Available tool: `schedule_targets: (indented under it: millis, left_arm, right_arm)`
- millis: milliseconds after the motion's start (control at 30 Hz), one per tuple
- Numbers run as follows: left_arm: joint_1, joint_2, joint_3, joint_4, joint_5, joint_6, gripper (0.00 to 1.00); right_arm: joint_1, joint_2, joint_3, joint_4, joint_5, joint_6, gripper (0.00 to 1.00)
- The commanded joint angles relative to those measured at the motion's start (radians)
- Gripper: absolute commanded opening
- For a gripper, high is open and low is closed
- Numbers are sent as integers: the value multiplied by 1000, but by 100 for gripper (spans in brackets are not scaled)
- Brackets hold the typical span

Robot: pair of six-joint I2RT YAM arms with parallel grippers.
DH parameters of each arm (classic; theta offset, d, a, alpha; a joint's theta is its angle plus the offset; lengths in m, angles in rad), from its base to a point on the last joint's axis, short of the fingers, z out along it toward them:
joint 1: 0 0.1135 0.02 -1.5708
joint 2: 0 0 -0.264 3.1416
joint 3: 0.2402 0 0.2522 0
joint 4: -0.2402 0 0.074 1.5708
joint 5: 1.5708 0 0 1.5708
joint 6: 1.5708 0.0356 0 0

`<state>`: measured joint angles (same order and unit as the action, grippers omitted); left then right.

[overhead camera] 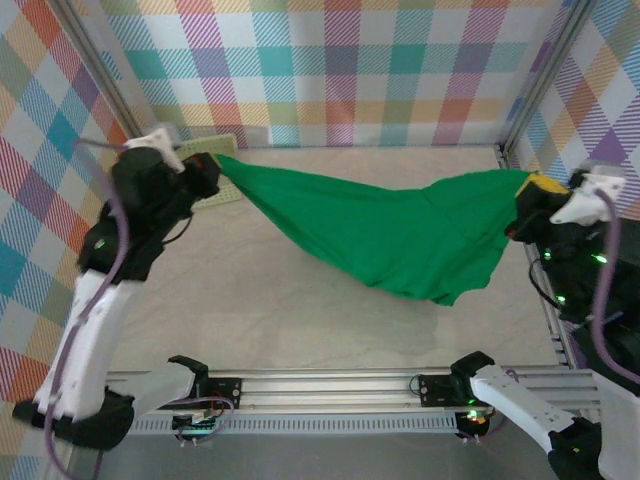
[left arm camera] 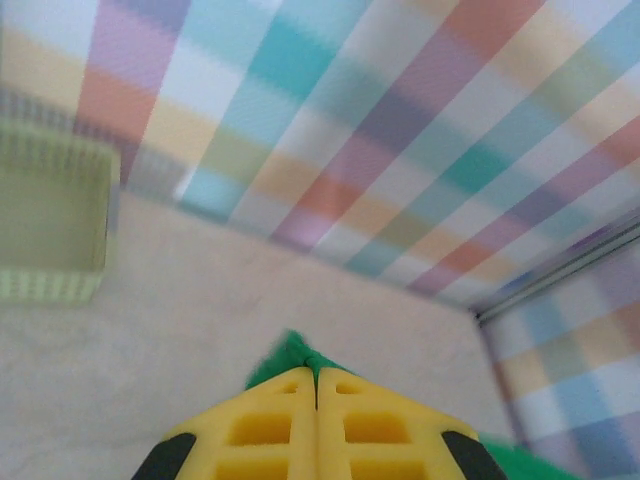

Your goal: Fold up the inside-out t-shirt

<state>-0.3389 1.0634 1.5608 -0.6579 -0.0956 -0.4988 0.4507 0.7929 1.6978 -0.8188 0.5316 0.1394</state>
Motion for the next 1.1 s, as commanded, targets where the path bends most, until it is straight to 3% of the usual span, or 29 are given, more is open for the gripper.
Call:
schedule_targets:
  millis: [0,233,400,600,733,867,967,1033,1067]
  left_arm:
    - [-6,-48,21,-103,-54,25,0]
    - [-8,-118,31,-87,51,21,0]
    - [-8,-60,14,-90,83,26,0]
    - [-8,217,11,-149,15,44,0]
    - [-7,414,32,-158,-52,24,0]
    - [-8,612,106,-167,-129,17,1]
    - [-6,748,195,-184,-192,17,26]
    - [-5,837,287,-239,-228,20,45]
    - [-5,881,343,-281,-246,23,56]
  right_arm:
    - [-5,-15,91,63,-34,-69,0]
    - [-6,-20,183,62,-177,-67,0]
    - [-6,1,147,75,-108,-89,0]
    - [-6,149,-15,170,31,-162,0]
    - [-18,296,-79,234,31,-173,0]
    - [-133,477,-87,233,-68,-84,0]
    - [-214,621,-76,253,-153,-19,0]
    - [-248,730,-31,243,-224,6,17]
    - [-264,794,17,204,-237,23,35]
